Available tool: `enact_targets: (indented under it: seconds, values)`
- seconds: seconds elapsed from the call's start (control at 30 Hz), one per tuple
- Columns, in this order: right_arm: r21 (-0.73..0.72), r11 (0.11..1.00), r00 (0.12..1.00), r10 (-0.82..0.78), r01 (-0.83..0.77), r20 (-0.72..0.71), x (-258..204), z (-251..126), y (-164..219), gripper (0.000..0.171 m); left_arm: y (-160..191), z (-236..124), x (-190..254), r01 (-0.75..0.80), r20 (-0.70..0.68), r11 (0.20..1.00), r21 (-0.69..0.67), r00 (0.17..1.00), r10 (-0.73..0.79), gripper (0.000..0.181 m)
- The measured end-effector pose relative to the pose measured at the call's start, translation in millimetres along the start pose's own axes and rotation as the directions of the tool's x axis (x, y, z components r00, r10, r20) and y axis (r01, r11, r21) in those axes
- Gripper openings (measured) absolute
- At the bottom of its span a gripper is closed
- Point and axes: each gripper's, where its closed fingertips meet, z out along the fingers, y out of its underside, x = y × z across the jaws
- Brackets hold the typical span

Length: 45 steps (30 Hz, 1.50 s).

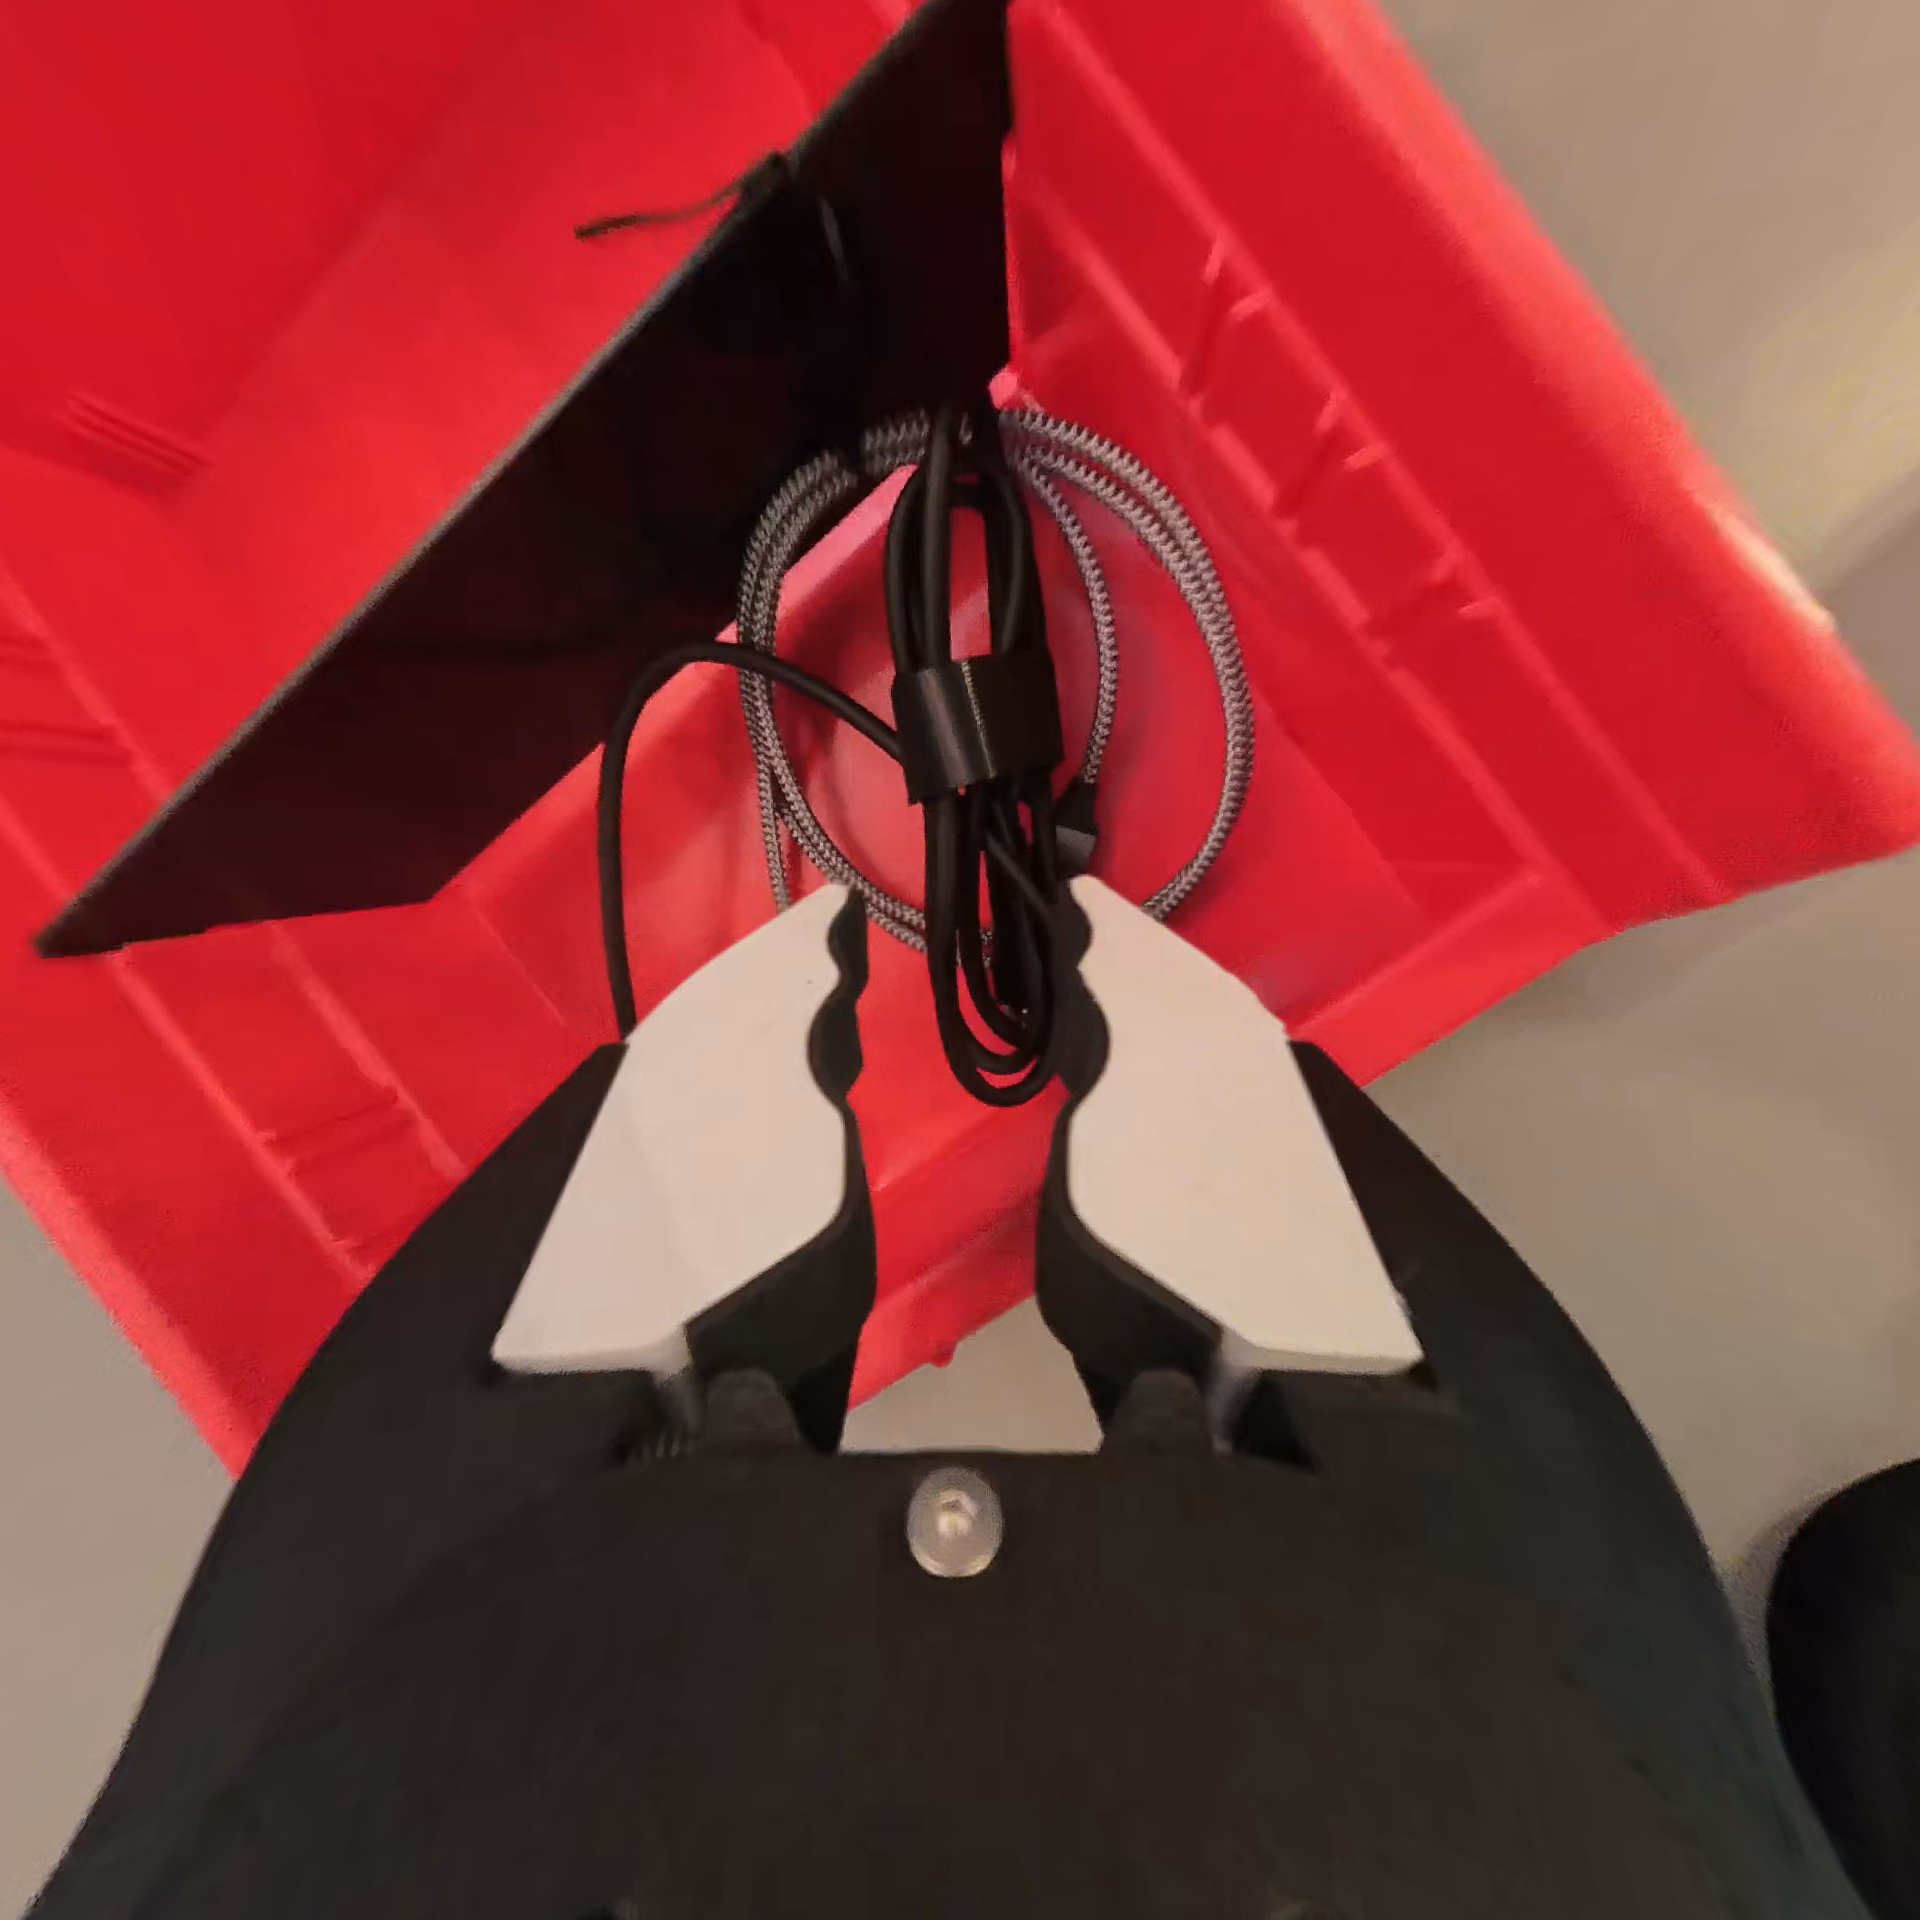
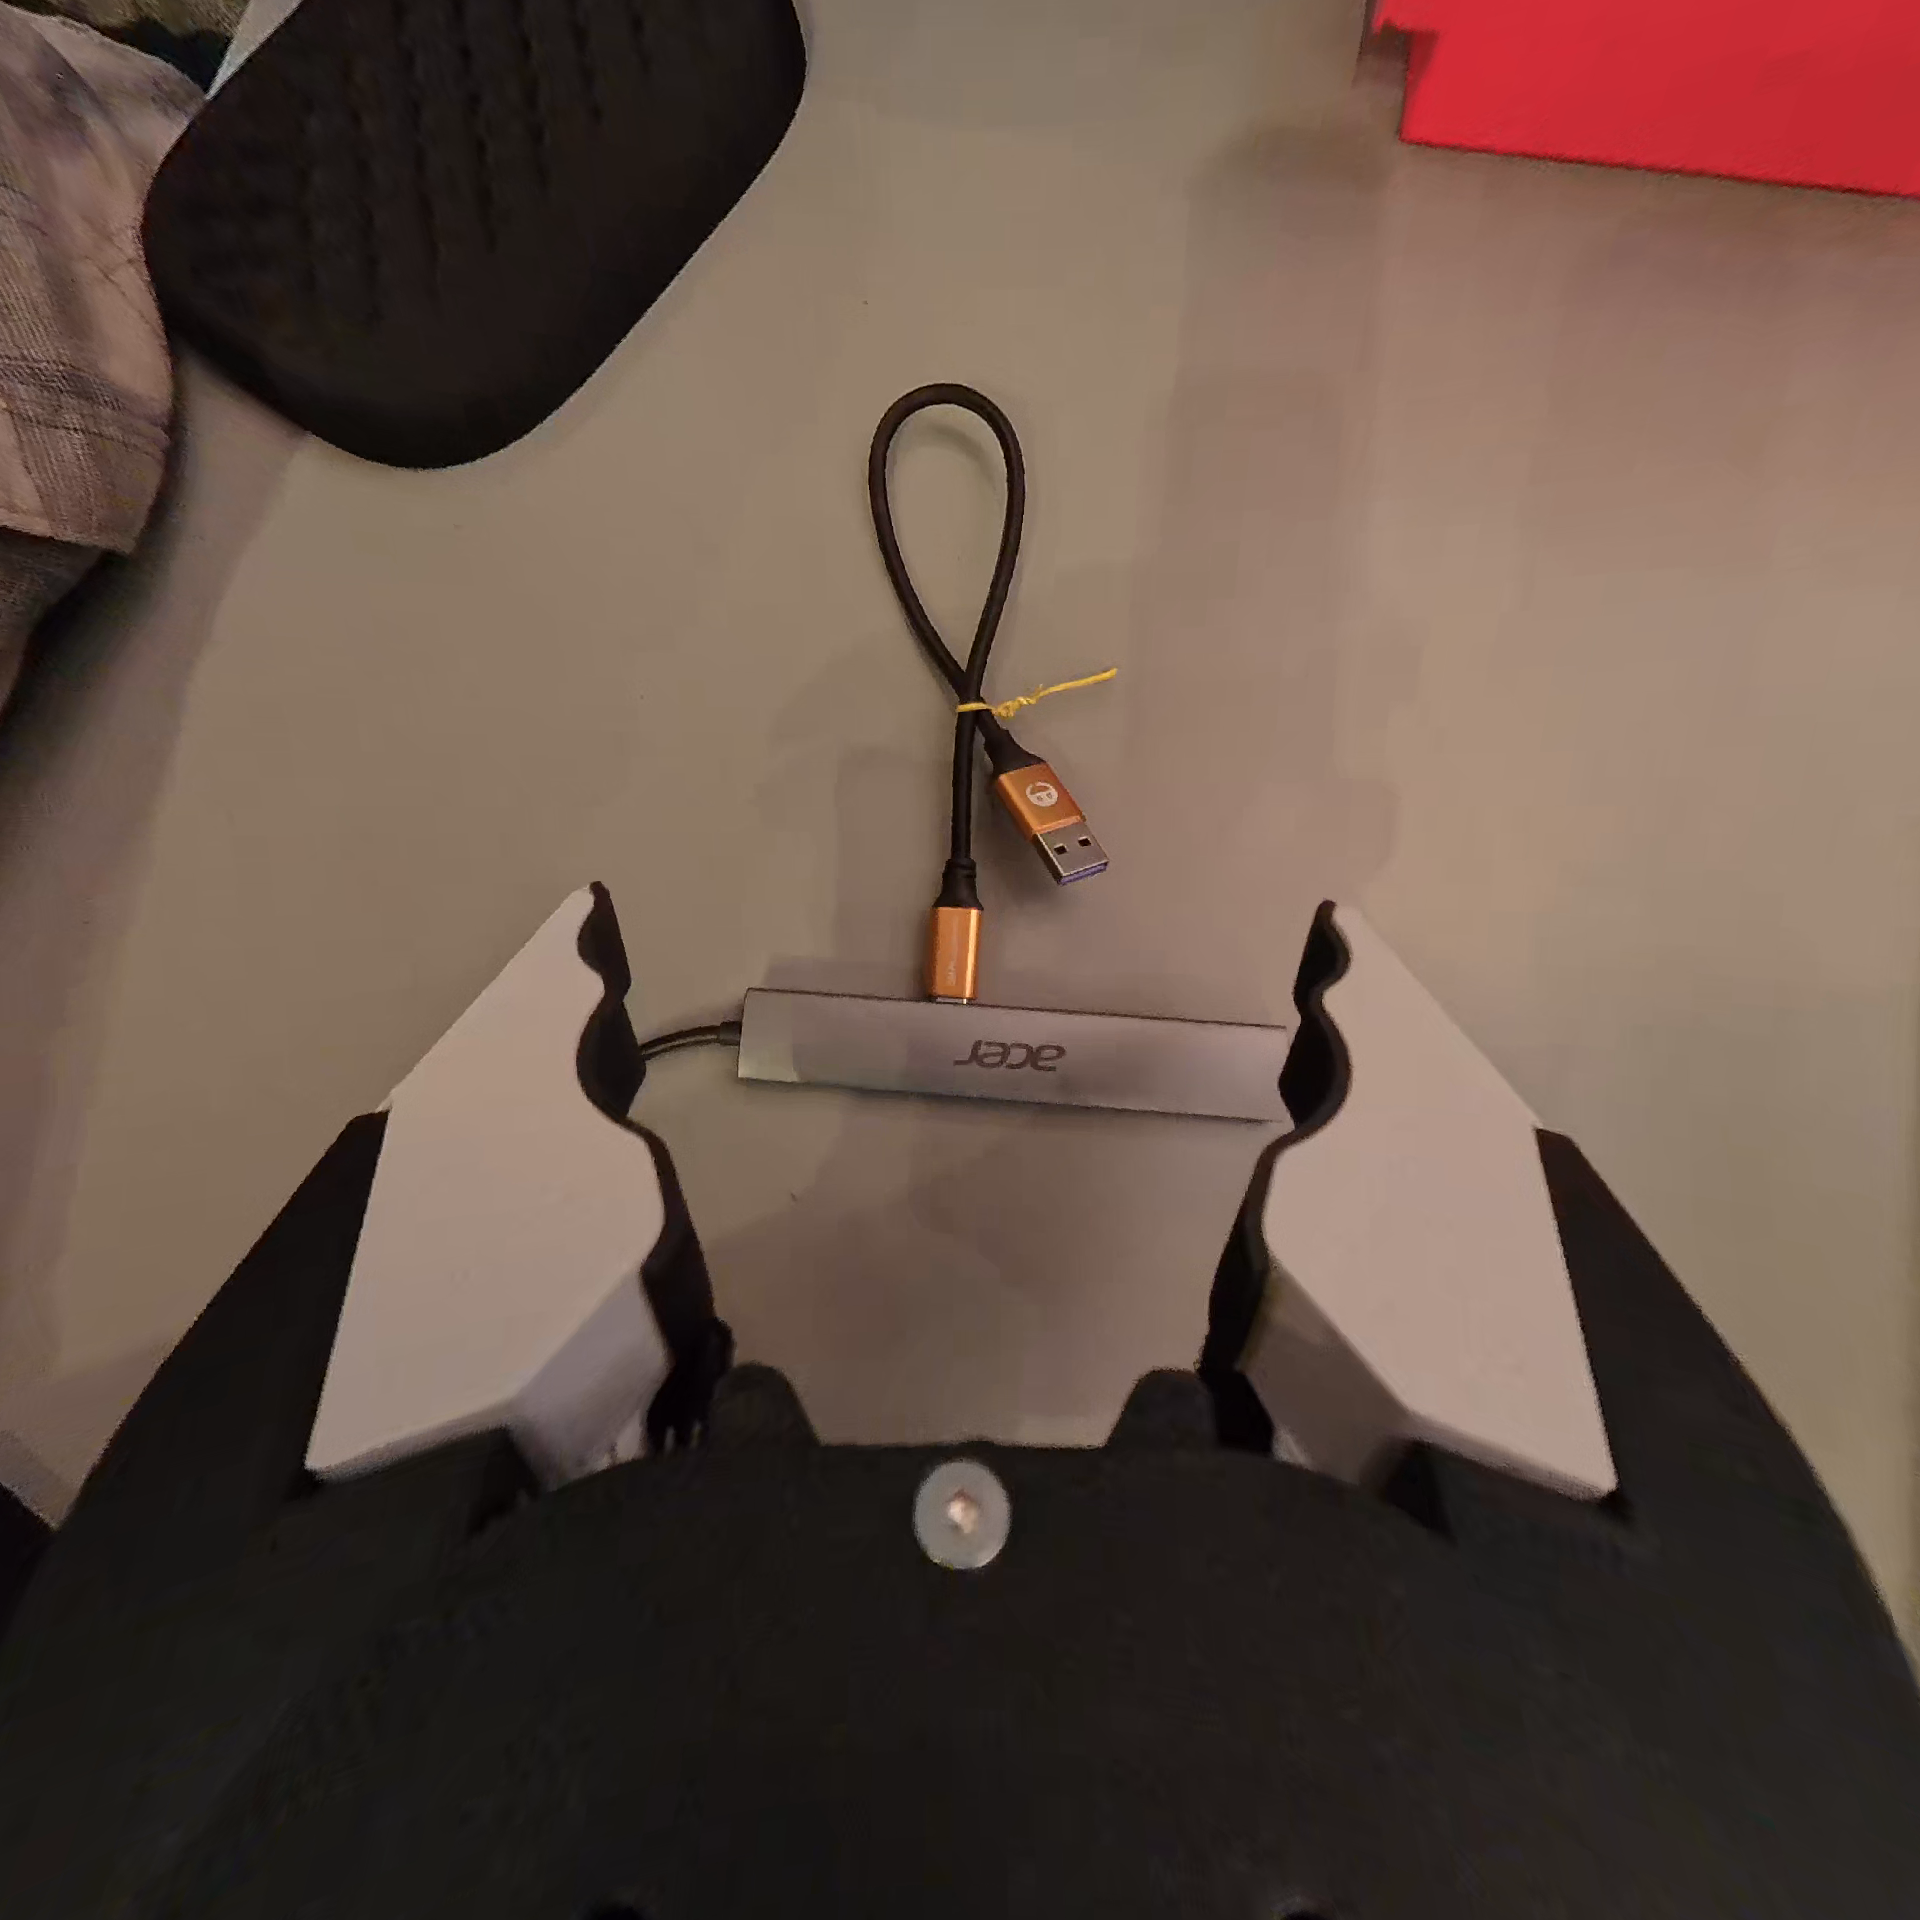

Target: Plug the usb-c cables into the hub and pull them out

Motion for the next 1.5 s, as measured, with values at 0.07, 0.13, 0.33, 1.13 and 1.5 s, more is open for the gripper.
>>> enact_targets:
  seconds: [0.07,0.13,0.33,1.13,1.5]
  values:
    - [0.012,1.0,1.0,0.007,-0.007,0.01,-1,1,-1,0.124,5,9,2,0.021,-0.032,0.999,-0.04,0.999,-0.022,0.025]
    - [0.021,1.0,1.0,0.013,-0.013,0.017,-1,2,0,0.123,6,11,4,0.042,-0.061,0.997,-0.057,0.997,-0.045,0.013]
    - [0.044,0.999,1.0,0.016,-0.016,0.017,1,1,0,0.121,-1,2,-3,0.03,-0.012,0.999,-0.024,0.999,-0.03,0.005]
    - [0.634,0.747,0.978,0.186,-0.2,0.09,4,-66,-134,0.08,-111,-175,169,0.162,-0.199,0.539,0.827,0.98,0.01,0.005]
    - [0.762,0.514,0.917,0.157,-0.394,0.368,-12,-76,-169,0.025,-133,-155,263,0.163,-0.278,0.473,0.866,0.943,0.184,0.004]
